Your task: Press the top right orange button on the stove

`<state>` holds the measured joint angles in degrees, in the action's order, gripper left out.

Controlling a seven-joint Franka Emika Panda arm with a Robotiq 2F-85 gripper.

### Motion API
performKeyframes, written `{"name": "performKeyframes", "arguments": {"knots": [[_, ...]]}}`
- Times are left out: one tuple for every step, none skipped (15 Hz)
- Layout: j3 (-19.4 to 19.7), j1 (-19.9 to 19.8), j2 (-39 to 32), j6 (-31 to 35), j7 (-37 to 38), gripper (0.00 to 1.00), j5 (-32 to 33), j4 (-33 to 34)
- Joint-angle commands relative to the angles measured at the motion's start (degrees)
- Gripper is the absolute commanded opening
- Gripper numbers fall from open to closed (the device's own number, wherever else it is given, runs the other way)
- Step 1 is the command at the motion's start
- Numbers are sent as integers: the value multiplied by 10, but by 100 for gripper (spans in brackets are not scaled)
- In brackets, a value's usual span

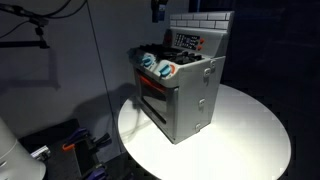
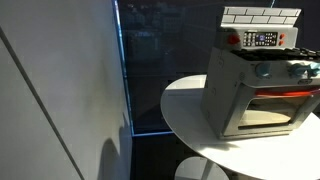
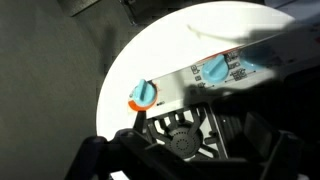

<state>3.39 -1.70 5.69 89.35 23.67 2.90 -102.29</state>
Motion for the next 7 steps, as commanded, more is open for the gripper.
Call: {"name": "performKeyframes", "arguments": {"knots": [[-2,-7,26,-50,-55,100,-7,14],[-1,-8,29,-53,-63,100,-6,14],[-1,-9,31,-59,-71,100,-7,14],[-6,-8,27,-42,-46,100,-1,5],[-6,-9,30,-45,-52,100,-1,5],[-6,-9,31,-46,-55,100,-1,5],[-6,-9,31,-46,-57,100,-1,5]]}}
